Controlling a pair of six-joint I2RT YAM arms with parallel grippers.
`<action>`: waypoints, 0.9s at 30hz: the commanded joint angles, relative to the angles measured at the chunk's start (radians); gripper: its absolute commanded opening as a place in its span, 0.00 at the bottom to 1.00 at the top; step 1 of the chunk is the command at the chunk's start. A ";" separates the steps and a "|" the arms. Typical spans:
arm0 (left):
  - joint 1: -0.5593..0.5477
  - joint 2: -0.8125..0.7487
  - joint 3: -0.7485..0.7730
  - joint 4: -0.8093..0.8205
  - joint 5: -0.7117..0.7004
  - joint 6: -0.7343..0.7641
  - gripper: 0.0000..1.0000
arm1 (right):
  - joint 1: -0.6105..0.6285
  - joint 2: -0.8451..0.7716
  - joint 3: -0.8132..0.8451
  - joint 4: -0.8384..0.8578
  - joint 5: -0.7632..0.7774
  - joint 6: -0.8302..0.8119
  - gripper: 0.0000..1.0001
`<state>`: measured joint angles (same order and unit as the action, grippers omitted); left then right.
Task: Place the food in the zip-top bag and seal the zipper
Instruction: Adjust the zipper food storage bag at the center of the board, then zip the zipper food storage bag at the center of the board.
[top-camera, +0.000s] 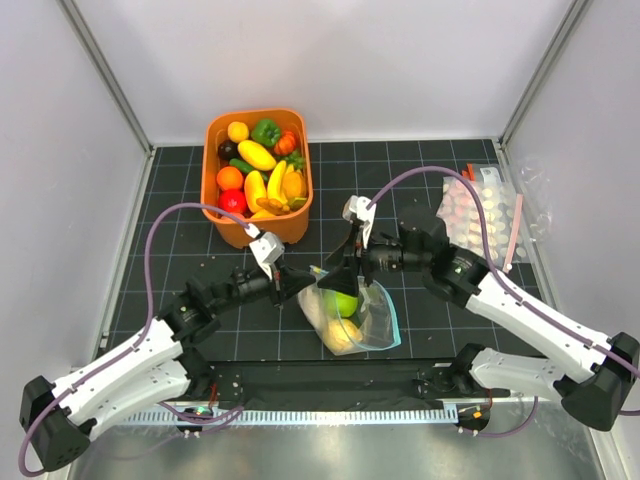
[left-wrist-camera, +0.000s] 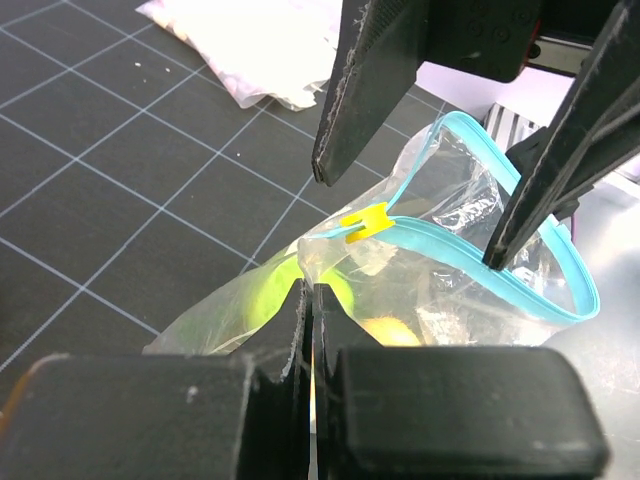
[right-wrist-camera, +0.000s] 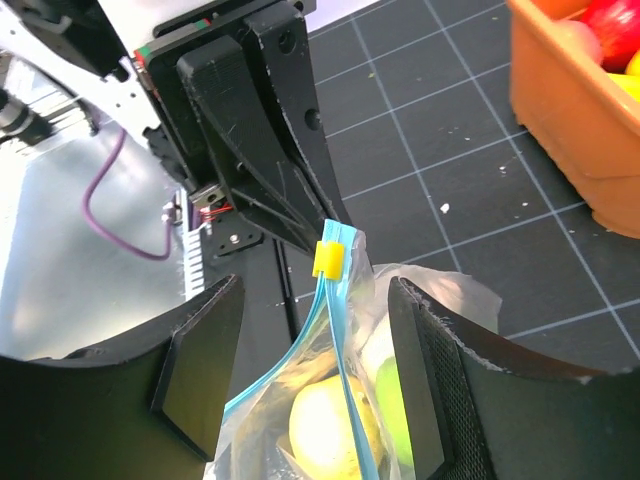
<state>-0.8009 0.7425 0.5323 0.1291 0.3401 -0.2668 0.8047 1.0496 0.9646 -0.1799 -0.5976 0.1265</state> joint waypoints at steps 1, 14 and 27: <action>0.002 0.009 0.051 0.006 0.005 -0.017 0.00 | 0.024 -0.014 0.008 0.049 0.090 -0.027 0.66; 0.002 -0.005 0.044 0.006 0.010 -0.022 0.00 | 0.206 0.016 0.048 0.002 0.392 -0.122 0.36; 0.002 -0.006 0.043 0.003 0.002 -0.022 0.00 | 0.208 -0.005 0.034 0.026 0.449 -0.103 0.08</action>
<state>-0.8009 0.7494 0.5400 0.1062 0.3401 -0.2821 1.0069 1.0645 0.9718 -0.1944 -0.1696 0.0212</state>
